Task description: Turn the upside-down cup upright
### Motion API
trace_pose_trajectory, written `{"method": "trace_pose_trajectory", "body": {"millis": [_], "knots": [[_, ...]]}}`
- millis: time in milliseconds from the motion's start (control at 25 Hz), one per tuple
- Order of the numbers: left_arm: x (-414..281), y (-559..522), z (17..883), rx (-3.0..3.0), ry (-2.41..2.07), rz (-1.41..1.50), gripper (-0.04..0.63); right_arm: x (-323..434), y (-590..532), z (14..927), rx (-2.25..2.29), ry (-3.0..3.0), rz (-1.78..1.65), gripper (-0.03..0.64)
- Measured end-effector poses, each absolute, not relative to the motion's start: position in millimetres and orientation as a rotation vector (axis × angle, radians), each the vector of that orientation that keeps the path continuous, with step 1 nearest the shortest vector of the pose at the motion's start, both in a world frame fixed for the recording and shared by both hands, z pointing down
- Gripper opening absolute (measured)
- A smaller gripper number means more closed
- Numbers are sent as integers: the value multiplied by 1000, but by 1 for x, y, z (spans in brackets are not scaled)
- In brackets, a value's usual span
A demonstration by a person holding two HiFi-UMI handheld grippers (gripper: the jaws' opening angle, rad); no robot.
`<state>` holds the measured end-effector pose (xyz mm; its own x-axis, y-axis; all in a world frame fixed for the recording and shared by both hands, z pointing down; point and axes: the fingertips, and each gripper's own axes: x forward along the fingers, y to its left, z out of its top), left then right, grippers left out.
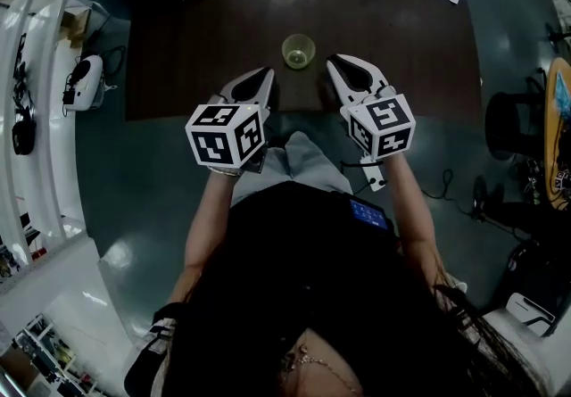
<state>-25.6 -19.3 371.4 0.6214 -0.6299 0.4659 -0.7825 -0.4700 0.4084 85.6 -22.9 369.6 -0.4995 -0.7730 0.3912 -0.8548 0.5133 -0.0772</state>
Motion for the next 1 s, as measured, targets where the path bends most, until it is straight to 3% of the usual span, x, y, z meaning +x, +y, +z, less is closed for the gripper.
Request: {"method": "trace_pose_trajectory", "body": {"millis": [1000], "knots": [[-26, 11, 353, 2304, -1144, 291, 2, 89, 18, 369, 1490, -2409, 458, 15]]}}
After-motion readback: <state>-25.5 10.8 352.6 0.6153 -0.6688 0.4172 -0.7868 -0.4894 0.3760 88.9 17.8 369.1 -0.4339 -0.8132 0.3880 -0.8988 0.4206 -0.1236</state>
